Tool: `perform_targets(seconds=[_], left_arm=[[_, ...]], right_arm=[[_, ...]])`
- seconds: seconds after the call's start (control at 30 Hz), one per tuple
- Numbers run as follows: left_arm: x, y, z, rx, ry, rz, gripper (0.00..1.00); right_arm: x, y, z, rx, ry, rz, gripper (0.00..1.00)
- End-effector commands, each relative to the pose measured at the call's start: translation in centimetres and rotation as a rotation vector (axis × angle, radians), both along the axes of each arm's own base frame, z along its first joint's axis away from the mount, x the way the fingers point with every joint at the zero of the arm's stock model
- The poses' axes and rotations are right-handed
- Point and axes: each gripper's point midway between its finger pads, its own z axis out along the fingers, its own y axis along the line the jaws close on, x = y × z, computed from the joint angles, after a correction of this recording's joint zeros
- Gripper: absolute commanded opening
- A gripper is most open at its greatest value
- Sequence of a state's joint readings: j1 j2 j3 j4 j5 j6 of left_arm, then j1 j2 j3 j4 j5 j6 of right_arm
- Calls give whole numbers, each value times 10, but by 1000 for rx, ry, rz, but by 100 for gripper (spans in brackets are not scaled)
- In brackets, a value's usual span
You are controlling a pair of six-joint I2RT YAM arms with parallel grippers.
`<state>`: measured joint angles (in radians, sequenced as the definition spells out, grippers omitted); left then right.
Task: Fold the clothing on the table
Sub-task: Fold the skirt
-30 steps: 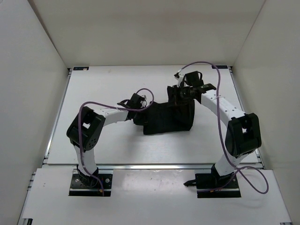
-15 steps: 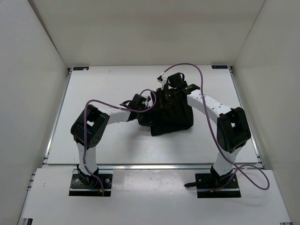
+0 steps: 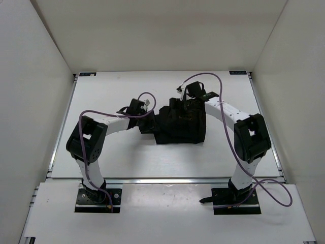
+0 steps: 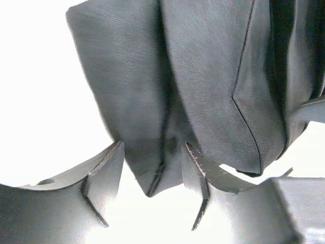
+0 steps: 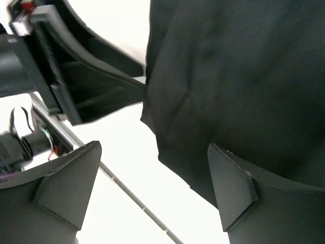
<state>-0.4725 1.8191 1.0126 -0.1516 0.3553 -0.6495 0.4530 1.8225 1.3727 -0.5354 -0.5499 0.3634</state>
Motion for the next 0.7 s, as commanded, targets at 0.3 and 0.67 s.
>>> perform_targets(seconds=[0.3,0.67], left_arm=[[41,25,107,-68,-271,87,60],[29,-94,110,-178,-289,-150,0]], right_arm=[[35,-91,21,-100,-179,-236,0],[-7,-104,-58,-117,-22,-246,0]])
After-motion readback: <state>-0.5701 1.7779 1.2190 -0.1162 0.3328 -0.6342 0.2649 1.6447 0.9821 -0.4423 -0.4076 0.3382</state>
